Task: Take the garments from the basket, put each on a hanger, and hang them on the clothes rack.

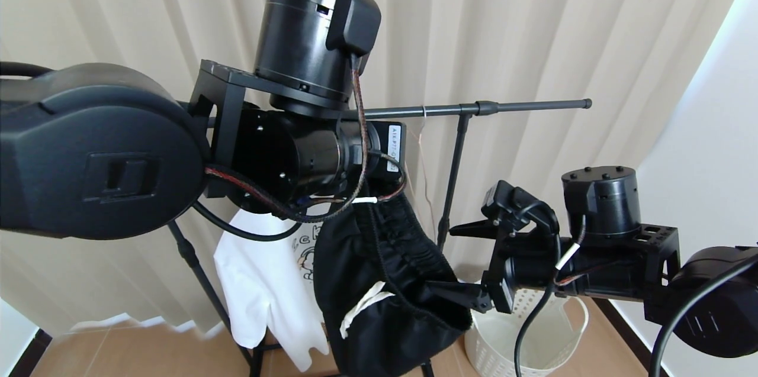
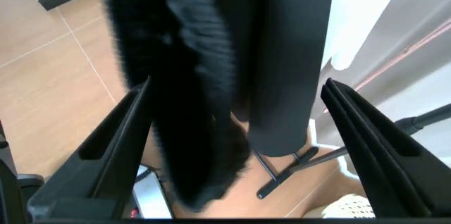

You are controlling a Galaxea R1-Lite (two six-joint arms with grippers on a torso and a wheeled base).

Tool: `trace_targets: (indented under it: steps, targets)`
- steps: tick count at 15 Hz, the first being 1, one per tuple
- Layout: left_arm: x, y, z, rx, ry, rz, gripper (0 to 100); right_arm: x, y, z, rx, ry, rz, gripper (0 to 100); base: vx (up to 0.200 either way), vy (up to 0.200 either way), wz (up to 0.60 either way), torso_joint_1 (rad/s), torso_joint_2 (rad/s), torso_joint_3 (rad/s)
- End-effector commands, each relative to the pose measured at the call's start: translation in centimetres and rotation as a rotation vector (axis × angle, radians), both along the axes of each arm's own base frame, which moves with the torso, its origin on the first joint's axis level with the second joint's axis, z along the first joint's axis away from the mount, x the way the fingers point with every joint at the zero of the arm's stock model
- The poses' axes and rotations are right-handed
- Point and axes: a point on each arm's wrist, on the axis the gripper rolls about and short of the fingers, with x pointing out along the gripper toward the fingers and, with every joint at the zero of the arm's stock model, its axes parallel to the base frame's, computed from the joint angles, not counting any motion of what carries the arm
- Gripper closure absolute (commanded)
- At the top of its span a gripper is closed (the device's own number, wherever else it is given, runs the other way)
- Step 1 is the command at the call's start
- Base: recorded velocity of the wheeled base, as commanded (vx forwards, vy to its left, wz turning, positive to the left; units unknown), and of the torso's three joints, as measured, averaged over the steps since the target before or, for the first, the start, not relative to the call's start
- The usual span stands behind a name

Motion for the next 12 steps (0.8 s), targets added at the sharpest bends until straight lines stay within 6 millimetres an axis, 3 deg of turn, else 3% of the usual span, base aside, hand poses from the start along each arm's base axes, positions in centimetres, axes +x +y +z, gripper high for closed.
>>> trace_targets:
  steps: [1,8,12]
  targets:
    - [-0.3,0.1,0.0,0.003,0.002,-0.004,100,0.2,0.1,-0.3,-0.005,0.007,-0.001,100,0.0,0.0,0.0,0.0,0.0,0.0]
    - [-0.3,0.2,-0.1,0.005,0.005,-0.004,100,0.6,-0.2,0.5,0.013,-0.007,-0.035,100,0.0,0.0,0.0,0.0,0.0,0.0]
    - [-0.3,0.3,-0.7,0.018,0.018,-0.002,100,1.7,-2.5,2.1,0.034,-0.062,-0.131,100,0.0,0.0,0.0,0.0,0.0,0.0]
